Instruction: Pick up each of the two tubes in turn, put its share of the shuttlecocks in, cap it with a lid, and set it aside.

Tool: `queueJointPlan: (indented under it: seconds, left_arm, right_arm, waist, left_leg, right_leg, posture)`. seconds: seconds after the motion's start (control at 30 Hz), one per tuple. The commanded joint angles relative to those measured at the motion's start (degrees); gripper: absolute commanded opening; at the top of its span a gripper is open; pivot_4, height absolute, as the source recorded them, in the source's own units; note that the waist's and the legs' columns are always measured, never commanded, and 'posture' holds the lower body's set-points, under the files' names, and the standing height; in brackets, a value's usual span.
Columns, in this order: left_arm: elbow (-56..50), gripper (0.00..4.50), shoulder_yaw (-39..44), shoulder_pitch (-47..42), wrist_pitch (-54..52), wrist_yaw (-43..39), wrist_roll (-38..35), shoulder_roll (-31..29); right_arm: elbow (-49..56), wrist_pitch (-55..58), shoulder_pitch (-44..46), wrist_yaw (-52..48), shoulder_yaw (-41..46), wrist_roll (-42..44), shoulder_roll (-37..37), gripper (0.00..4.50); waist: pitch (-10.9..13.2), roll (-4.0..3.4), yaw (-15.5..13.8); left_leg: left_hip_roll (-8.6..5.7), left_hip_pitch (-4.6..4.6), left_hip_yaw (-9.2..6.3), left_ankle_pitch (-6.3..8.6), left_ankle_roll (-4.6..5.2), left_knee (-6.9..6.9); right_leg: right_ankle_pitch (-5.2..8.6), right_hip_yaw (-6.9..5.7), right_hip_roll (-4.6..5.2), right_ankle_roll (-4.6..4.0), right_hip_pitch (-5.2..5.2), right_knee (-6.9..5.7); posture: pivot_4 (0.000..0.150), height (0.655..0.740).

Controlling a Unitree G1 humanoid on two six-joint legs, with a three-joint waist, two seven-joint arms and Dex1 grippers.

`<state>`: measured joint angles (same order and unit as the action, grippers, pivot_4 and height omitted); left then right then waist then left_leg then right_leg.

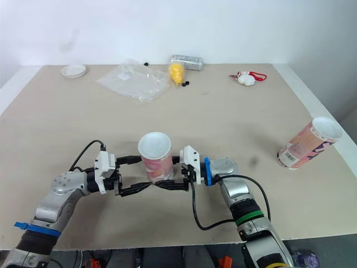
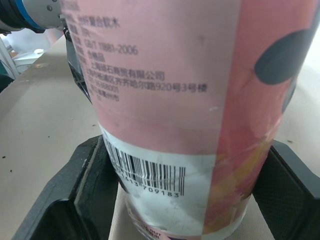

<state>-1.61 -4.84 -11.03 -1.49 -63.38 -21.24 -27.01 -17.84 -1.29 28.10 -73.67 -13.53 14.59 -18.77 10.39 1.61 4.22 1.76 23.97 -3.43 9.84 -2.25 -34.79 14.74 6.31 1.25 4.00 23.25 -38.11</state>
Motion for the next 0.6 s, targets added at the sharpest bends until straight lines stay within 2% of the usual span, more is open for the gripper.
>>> queueJointPlan:
  seconds: [0.03,0.23,0.6]
  left_arm:
    - [-0.8,4.50,-0.2,-0.8,1.3,-0.4,0.0,0.0]
    - [-0.2,4.50,-0.4,-1.3,1.6,-0.3,0.2,0.2]
    - [-0.5,4.50,-1.5,-3.9,-0.2,-1.4,-0.6,0.6]
  right_arm:
    - [5.3,1.9,-0.8,0.9,1.4,2.3,-0.4,3.89]
    - [9.9,5.3,-2.8,5.2,4.2,3.6,-1.4,3.89]
    - [18.4,11.5,-11.8,30.2,21.7,3.7,-3.8,3.89]
  waist:
    - [0.0,0.00,0.0]
    - [0.0,0.00,0.0]
    - [0.0,0.00,-0.3]
  left_leg:
    - [0.00,0.00,0.00,0.00,0.00,0.00]
    - [-0.01,0.01,-0.01,0.00,0.00,-0.01]
    - [-0.04,0.08,-0.02,0.00,0.00,-0.07]
  right_leg:
    - [0.00,0.00,0.00,0.00,0.00,0.00]
    - [0.00,0.00,0.00,0.01,0.00,0.00]
    - [-0.01,0.02,0.01,0.06,0.00,0.00]
  posture:
    - [0.150,0.7400]
    - [0.150,0.7400]
    - [0.150,0.7400]
